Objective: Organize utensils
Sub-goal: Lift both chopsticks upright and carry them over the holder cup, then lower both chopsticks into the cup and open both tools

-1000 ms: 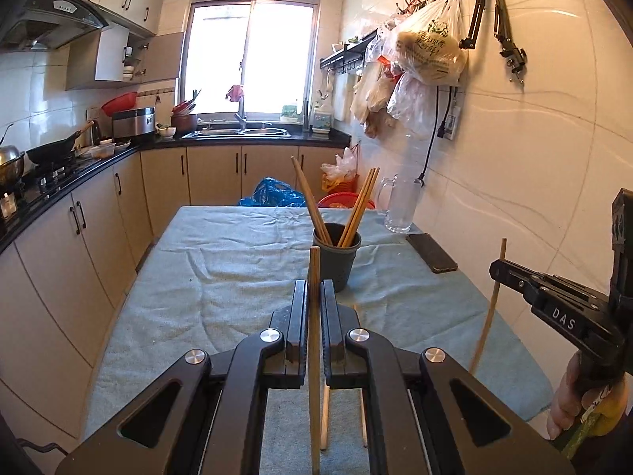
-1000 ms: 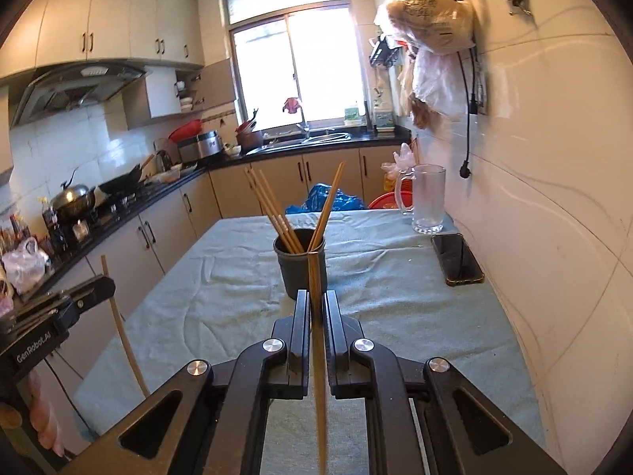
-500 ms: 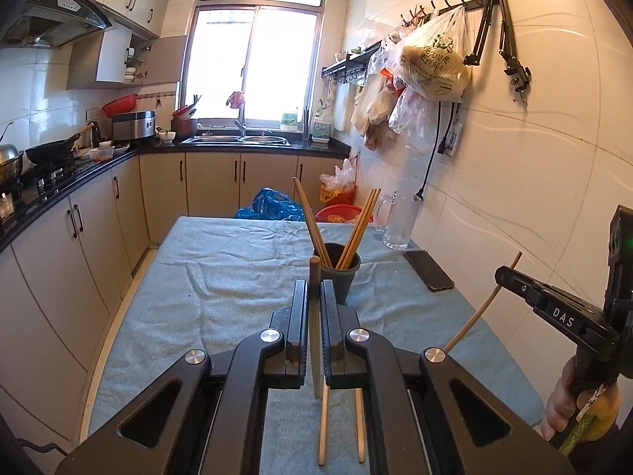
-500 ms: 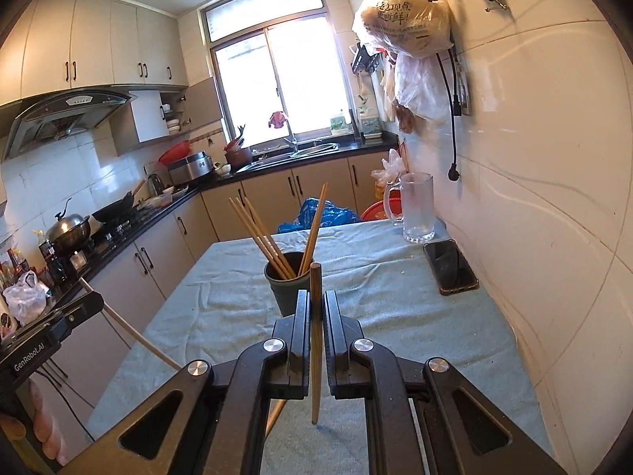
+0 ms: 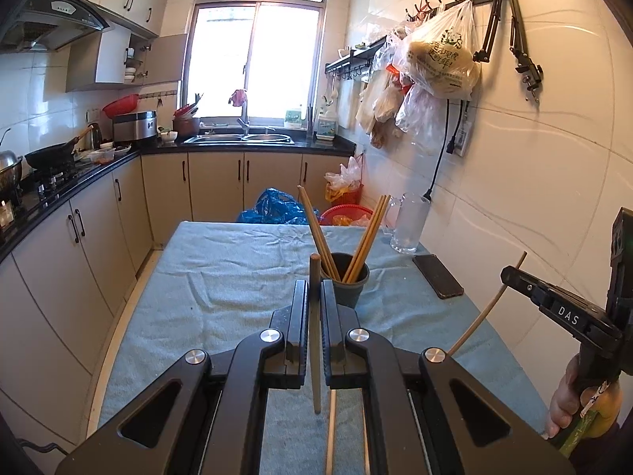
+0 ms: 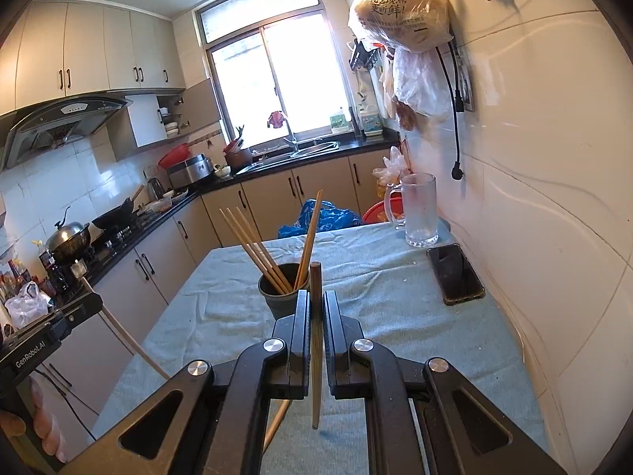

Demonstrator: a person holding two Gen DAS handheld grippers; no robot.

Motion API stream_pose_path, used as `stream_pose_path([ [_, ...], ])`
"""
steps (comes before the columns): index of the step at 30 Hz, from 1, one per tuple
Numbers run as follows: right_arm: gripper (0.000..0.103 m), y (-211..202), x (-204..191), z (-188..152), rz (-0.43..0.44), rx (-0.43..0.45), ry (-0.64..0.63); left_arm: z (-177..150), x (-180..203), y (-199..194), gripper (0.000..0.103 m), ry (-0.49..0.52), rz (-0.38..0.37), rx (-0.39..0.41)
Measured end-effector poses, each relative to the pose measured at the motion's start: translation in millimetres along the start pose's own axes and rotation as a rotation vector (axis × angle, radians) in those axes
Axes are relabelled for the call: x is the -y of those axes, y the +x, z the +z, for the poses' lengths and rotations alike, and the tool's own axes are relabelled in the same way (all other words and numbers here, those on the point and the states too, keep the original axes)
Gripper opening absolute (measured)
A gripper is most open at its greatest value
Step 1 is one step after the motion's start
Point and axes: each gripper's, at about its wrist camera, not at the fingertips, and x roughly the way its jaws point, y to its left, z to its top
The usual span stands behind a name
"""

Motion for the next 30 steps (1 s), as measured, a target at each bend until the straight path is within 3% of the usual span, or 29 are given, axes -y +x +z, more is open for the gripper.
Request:
stream_pose_path([
  [9, 0.007, 19, -7, 24, 0.019, -0.005, -0.044, 34, -8, 16, 0.005, 0.030, -0.034, 0.002],
  [15, 0.007, 34, -16, 62, 0.066, 0.020, -0.067, 72, -9, 32, 0.005, 0.039, -0.092, 0.009],
  [18, 0.007, 40, -18, 83, 0.087, 0.051, -0.054, 98, -6, 39, 0.005, 0.029, -0.121, 0.037],
  [24, 0.007, 61, -21, 124, 0.117, 0.114, -0.008, 140, 6, 58, 0.005, 0.026, -0.104, 0.133],
  [30, 0.007, 89, -20, 141, 0.092, 0.148, 0.011, 155, 14, 97, 0.005, -0.006, -0.107, 0.142],
])
